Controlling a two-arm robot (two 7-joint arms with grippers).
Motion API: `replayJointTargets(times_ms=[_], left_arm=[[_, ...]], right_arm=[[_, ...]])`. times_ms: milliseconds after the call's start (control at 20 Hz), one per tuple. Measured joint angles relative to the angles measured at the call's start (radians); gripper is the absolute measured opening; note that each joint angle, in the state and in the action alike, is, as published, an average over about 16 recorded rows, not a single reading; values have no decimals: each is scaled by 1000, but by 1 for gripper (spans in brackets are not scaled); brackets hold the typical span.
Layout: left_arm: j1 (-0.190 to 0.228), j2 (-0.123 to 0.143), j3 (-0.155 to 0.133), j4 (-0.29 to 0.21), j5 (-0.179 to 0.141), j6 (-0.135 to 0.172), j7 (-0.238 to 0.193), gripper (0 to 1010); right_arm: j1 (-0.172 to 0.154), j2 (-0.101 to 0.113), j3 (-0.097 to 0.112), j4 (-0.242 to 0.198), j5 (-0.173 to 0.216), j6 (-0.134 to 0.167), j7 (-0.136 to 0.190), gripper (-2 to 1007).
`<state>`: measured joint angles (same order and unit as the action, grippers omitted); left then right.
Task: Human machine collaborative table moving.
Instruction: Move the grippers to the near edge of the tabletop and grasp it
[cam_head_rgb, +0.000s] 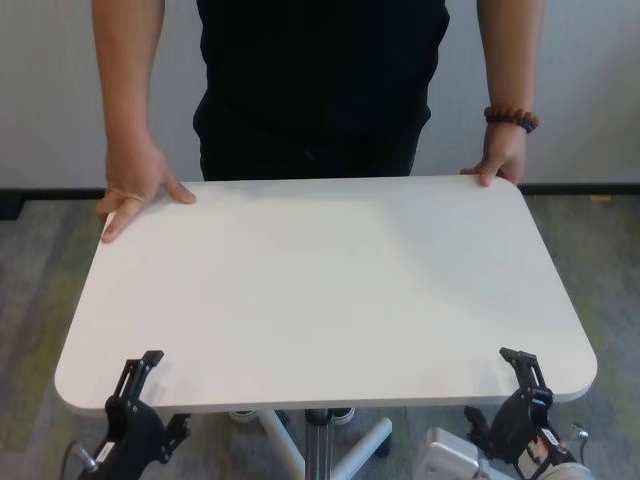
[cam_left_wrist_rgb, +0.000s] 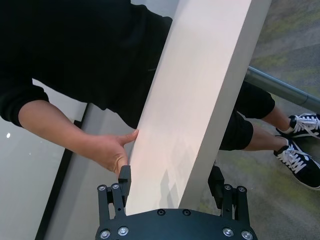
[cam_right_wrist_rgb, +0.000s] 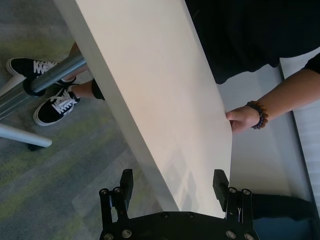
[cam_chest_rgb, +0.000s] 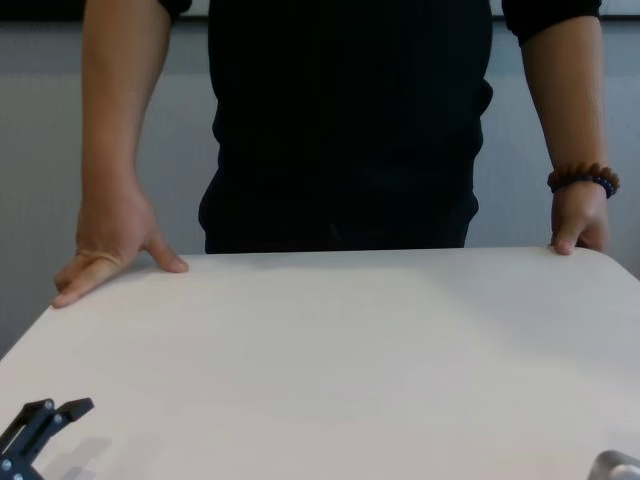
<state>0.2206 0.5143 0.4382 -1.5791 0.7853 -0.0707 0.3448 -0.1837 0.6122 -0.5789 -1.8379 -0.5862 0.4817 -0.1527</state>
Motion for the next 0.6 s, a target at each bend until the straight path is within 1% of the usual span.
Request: replayJointTargets(times_ms=[400,600], left_arm=[[-19,-39,1,32,28,4,-3,1001],[-29,-58,-3,52,31,4,-12,1002]], right_arm=[[11,-23,12,18,-11,-4,20,1001],[13,-30,22,25,-12,-8,31,1001]])
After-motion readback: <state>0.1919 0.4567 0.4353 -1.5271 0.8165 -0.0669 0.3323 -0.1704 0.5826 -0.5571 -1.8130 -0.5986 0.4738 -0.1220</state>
